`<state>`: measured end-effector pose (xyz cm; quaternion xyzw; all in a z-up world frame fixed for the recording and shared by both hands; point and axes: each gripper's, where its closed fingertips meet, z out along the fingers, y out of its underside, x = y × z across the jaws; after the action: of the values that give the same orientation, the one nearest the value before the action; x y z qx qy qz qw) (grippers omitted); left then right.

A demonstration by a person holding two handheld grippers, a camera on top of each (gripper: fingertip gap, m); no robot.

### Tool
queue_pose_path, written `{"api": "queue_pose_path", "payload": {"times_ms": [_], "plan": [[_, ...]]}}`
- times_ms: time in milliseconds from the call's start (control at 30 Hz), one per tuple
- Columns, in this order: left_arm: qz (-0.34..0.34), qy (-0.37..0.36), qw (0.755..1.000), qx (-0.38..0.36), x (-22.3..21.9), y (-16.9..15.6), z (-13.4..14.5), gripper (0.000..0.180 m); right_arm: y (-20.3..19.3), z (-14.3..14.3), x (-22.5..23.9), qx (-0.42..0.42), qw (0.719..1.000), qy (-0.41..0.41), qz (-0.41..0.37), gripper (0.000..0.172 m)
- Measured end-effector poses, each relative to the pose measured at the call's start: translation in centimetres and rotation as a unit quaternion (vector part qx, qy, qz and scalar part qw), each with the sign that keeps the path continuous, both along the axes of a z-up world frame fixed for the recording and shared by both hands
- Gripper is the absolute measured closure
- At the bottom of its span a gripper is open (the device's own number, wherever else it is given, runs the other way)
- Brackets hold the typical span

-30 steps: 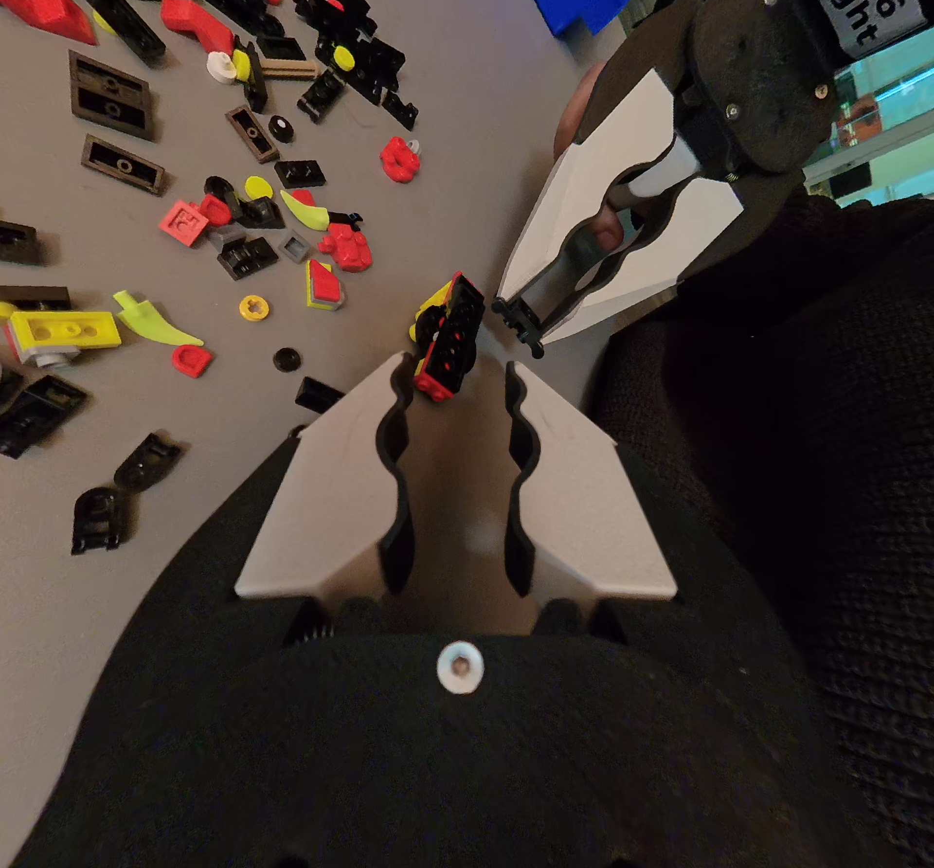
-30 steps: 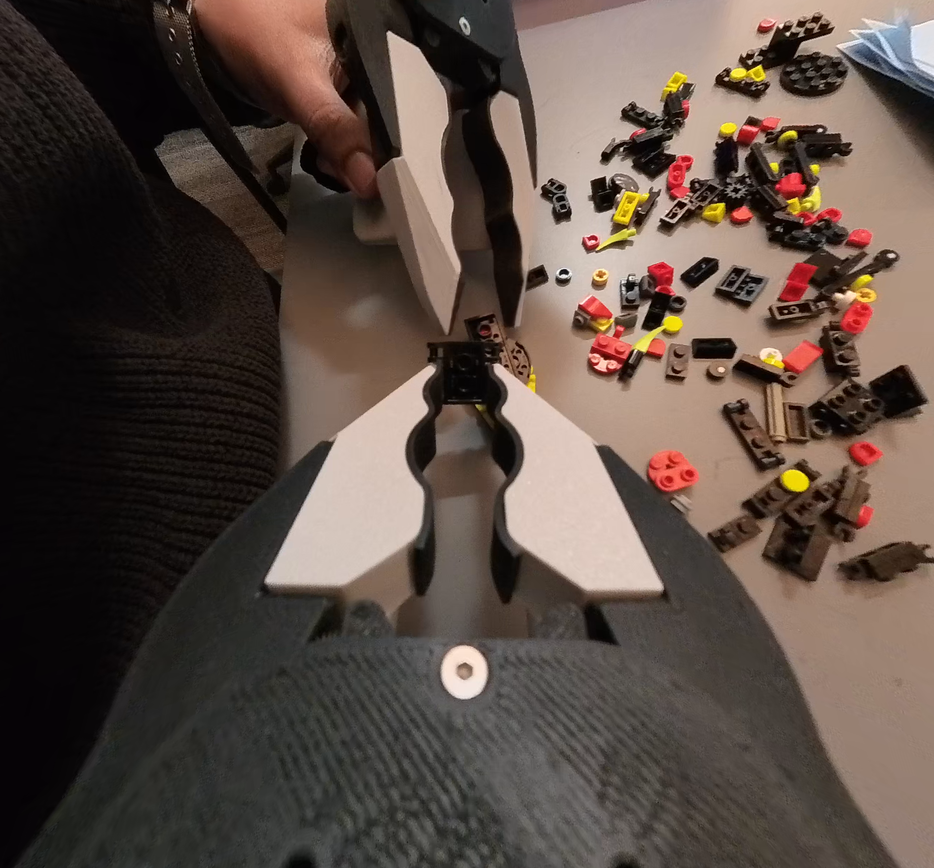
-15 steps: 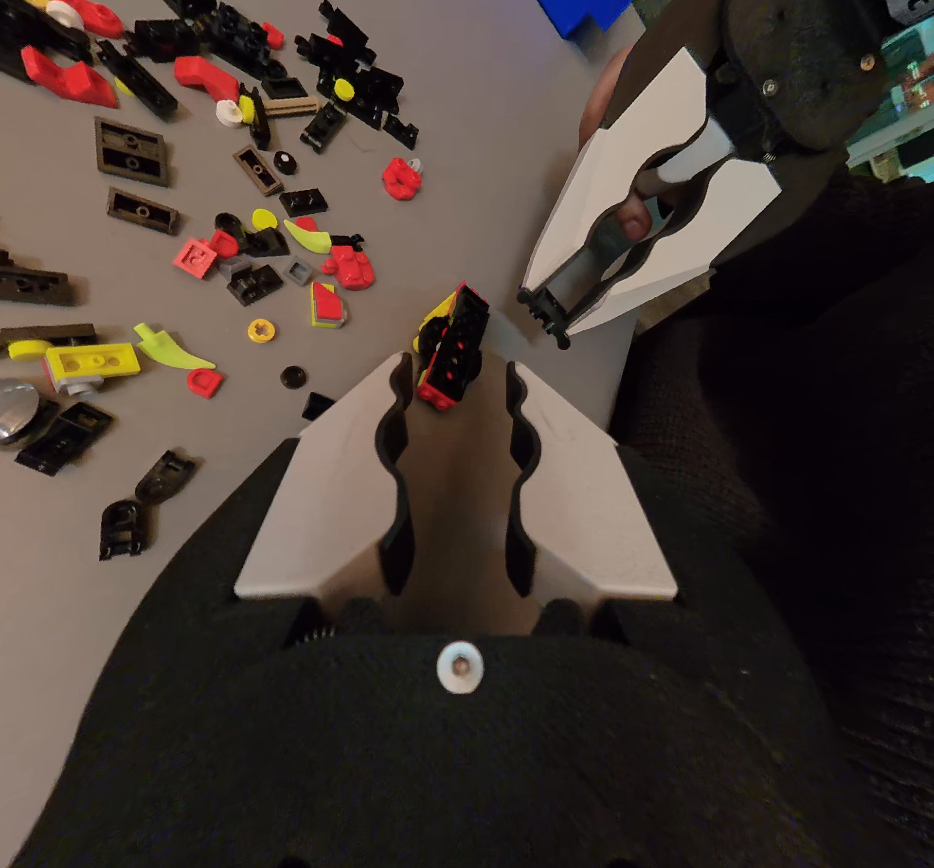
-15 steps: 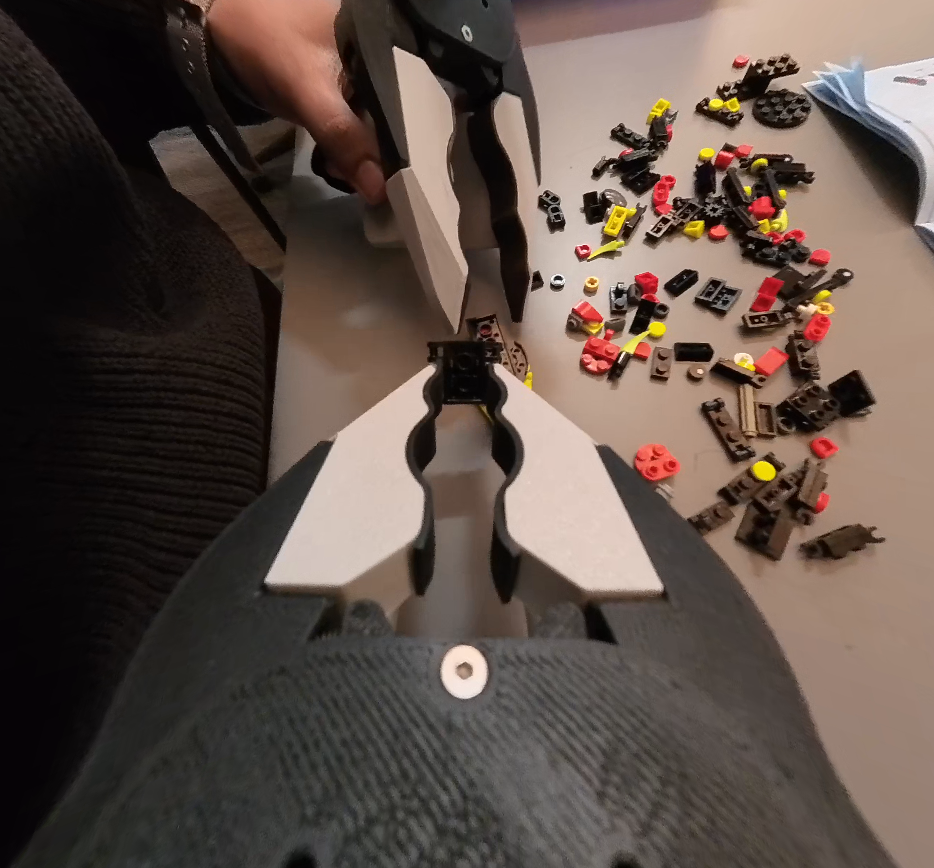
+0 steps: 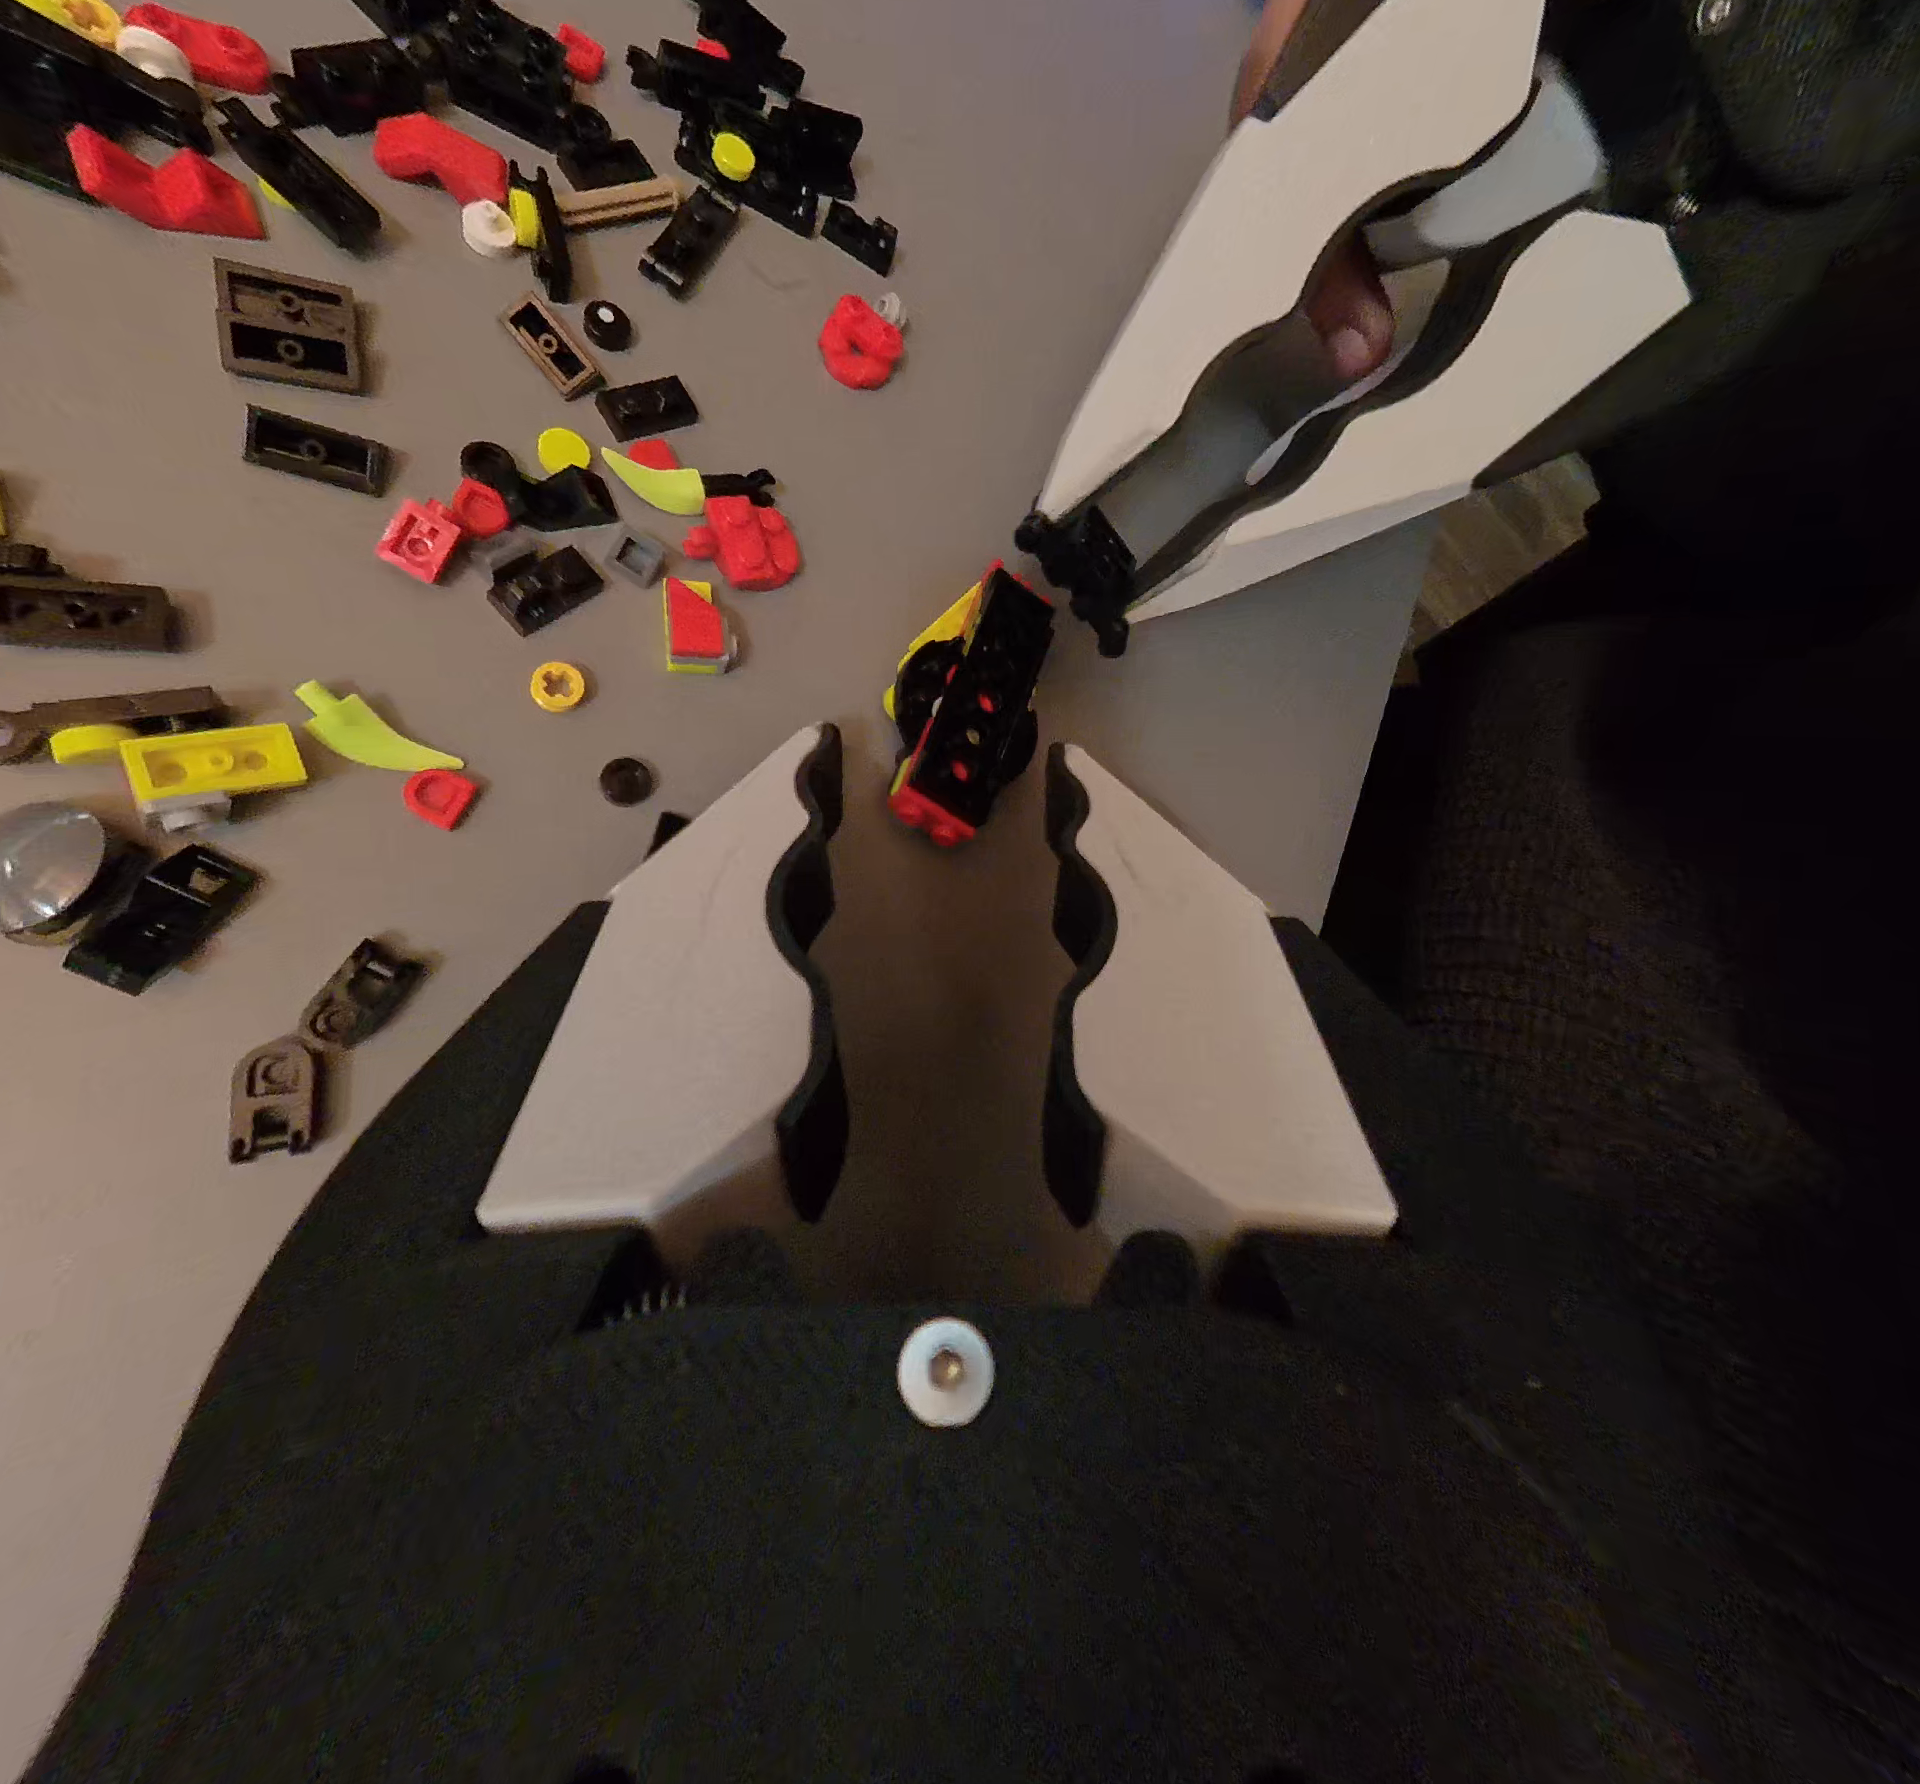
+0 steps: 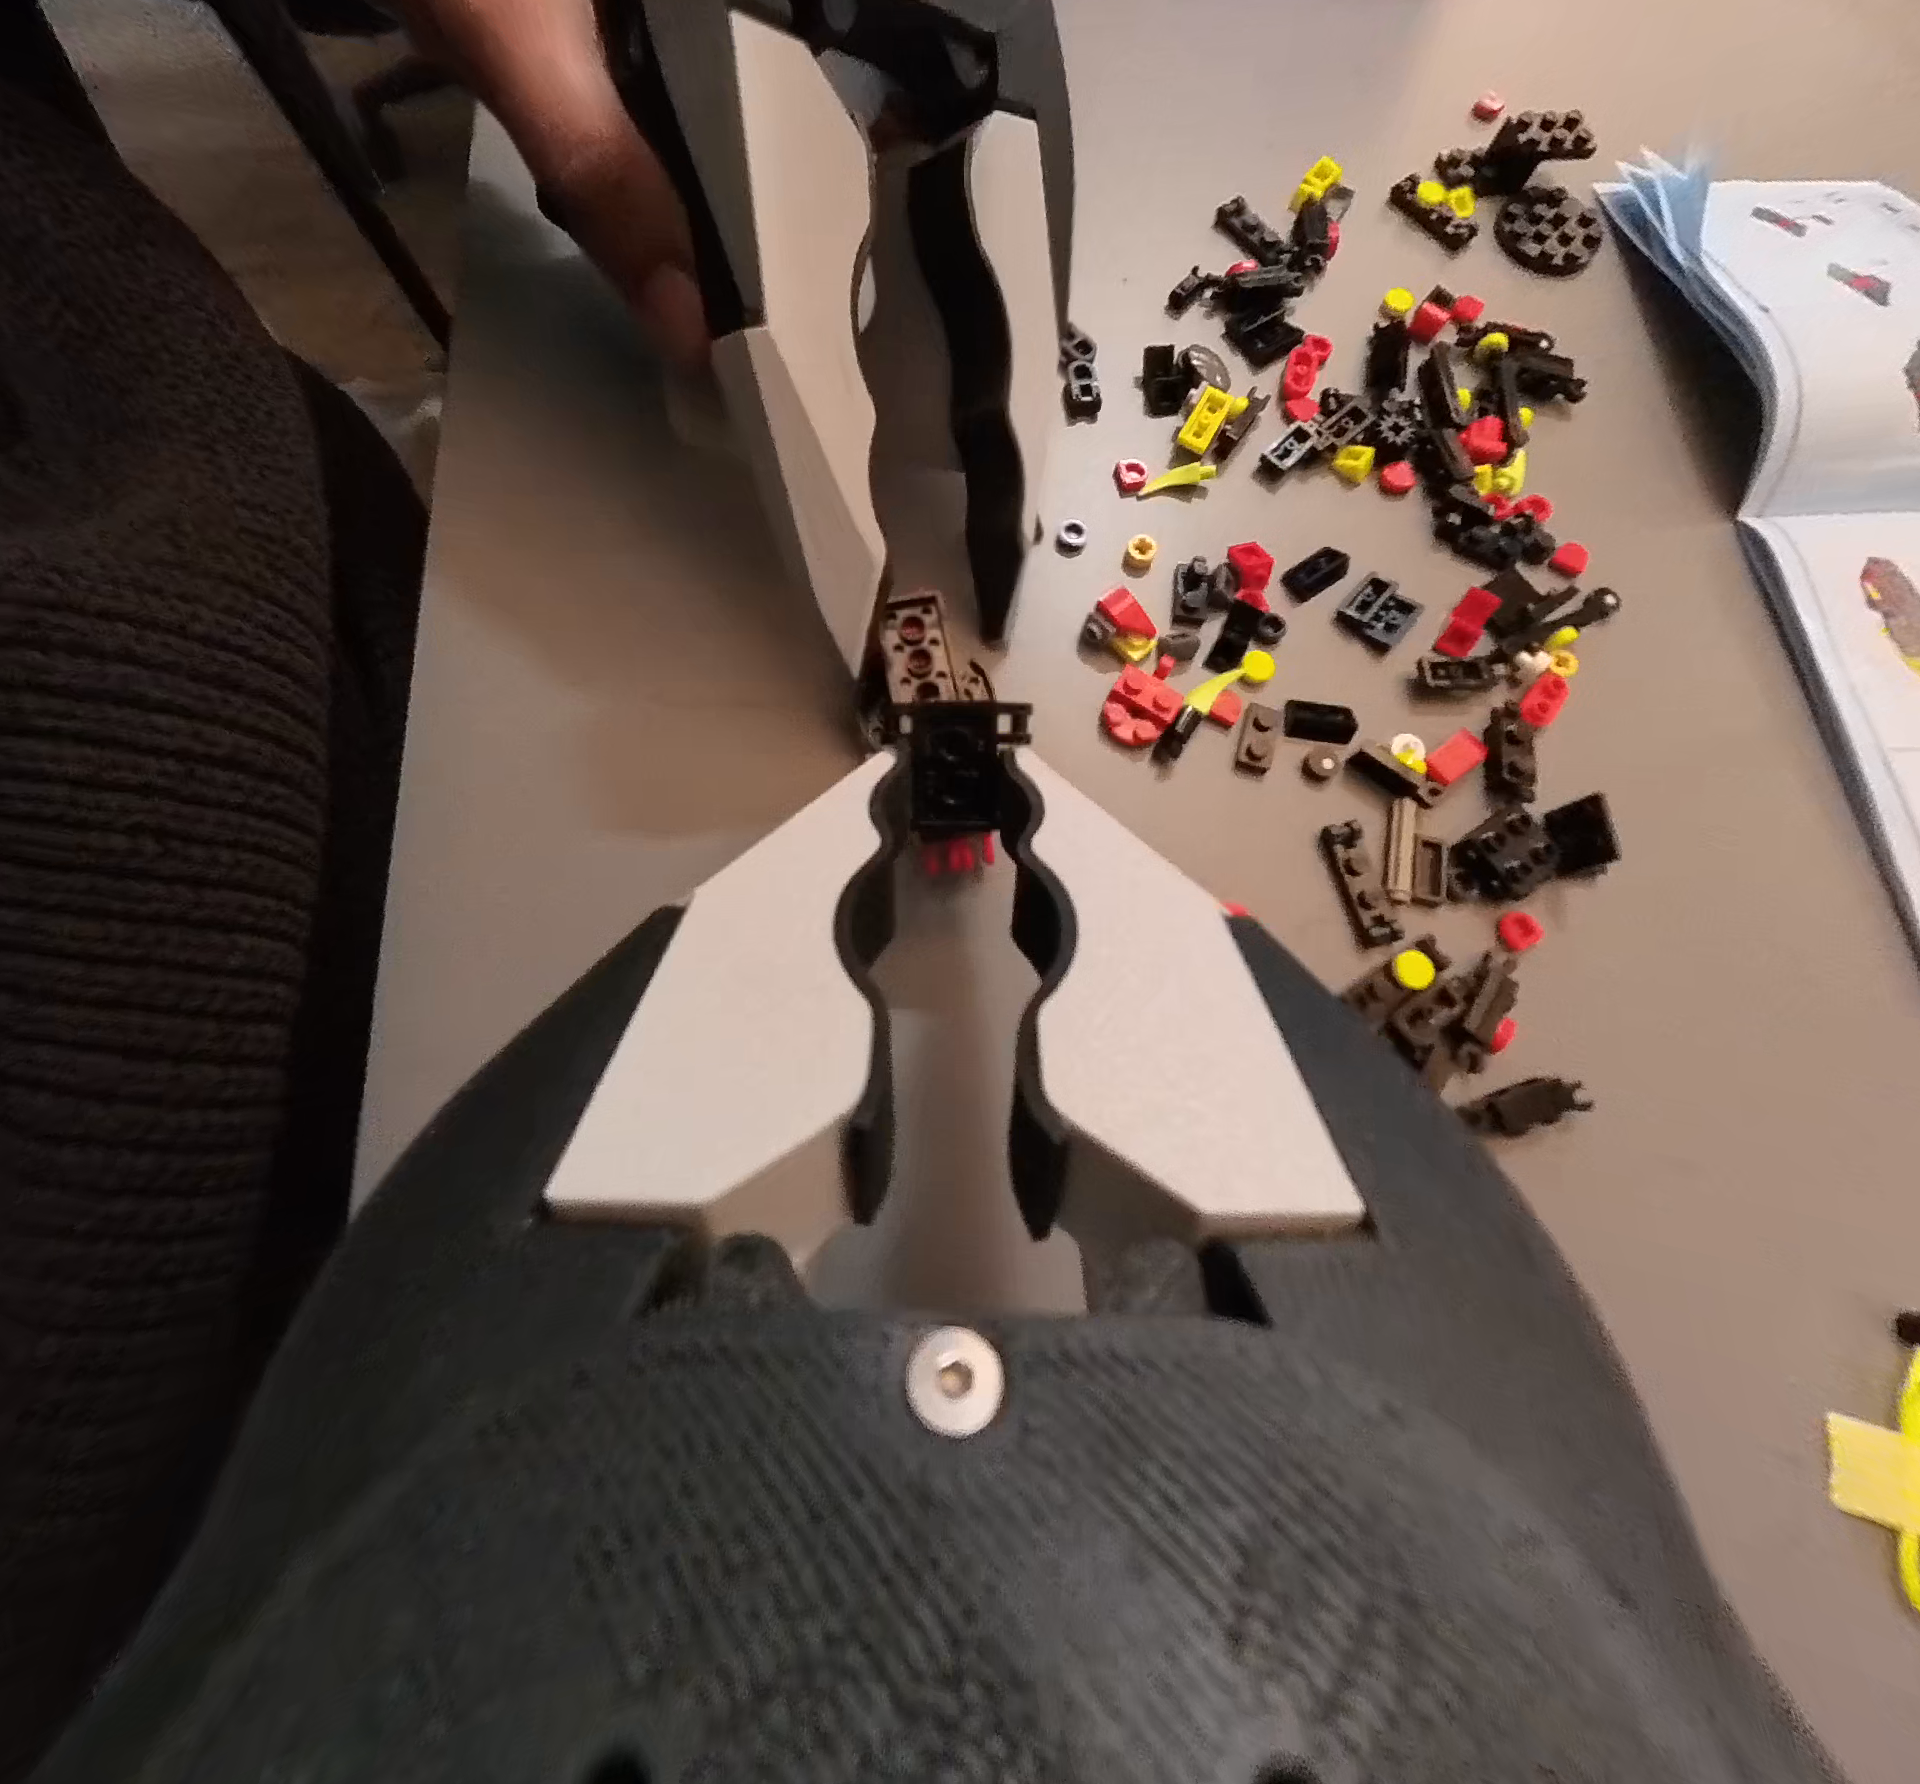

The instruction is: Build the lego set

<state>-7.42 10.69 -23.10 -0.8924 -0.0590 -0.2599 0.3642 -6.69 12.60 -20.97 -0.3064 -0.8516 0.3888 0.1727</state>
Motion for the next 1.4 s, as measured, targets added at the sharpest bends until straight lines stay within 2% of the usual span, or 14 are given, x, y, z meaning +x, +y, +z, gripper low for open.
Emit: {"api": "queue_pose_path", "payload": {"times_ms": [300,533,933,1267,1400], "plan": [[0.006,0.022,1.000,0.002,-0.1,-0.4,-0.1,0.149,-1.5,-1.4,-0.5,0.047,0.995,-0.034,0.079,0.157],[0.002,0.038,0.999,-0.004,0.0,-0.3,-0.5,0.159,-1.4,-1.5,-0.6,0.070,0.994,-0.036,0.080,0.157],[0.003,0.034,0.999,-0.005,-0.1,-0.3,-0.5,0.159,-1.1,-1.7,-0.8,0.090,0.993,-0.031,0.071,0.146],[0.005,0.032,0.999,-0.005,-0.1,-0.3,-0.5,0.159,-0.7,-0.6,-0.7,0.020,0.997,-0.053,0.059,0.144],[0.004,0.031,1.000,-0.005,-0.1,-0.3,-0.5,0.160,-0.4,-0.2,-0.8,-0.046,0.994,-0.085,0.043,0.145]]}}
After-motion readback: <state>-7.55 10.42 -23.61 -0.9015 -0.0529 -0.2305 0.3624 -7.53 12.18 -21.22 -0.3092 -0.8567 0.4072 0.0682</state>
